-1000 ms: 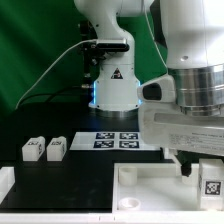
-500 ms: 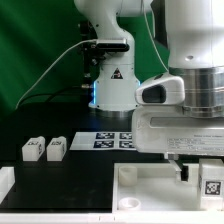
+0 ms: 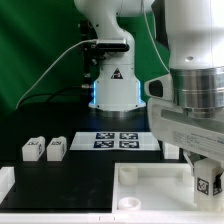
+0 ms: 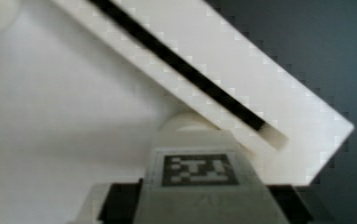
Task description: Assemble one leg
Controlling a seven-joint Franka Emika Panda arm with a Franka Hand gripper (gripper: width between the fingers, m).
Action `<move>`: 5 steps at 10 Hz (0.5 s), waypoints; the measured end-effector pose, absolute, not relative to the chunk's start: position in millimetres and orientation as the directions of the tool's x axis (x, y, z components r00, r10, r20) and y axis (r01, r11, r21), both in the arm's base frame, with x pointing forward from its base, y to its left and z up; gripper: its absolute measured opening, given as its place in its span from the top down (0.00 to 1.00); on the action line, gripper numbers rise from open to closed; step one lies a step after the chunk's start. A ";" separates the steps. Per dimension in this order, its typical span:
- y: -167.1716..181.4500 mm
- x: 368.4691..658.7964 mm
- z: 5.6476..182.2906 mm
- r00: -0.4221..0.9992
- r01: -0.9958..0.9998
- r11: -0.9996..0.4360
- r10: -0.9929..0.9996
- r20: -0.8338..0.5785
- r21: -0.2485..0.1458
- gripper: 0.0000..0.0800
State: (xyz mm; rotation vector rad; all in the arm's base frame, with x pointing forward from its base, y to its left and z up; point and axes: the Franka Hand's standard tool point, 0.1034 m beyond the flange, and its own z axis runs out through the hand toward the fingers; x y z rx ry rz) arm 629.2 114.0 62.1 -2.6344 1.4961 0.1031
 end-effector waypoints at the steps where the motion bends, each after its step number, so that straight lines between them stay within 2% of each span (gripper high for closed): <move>1: 113.0 630.7 62.4 0.349 -0.937 -0.347 -0.927 -0.139 -0.039 0.64; 4: 115.6 634.2 61.7 -0.230 -0.973 0.229 -0.953 -0.196 0.028 0.64; 5: 117.1 634.4 62.2 -0.310 -0.951 0.307 -0.931 -0.192 0.043 0.64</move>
Offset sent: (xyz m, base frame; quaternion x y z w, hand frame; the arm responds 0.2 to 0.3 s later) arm 0.0204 0.0011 -0.0135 0.0852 -0.0335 0.5622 0.8219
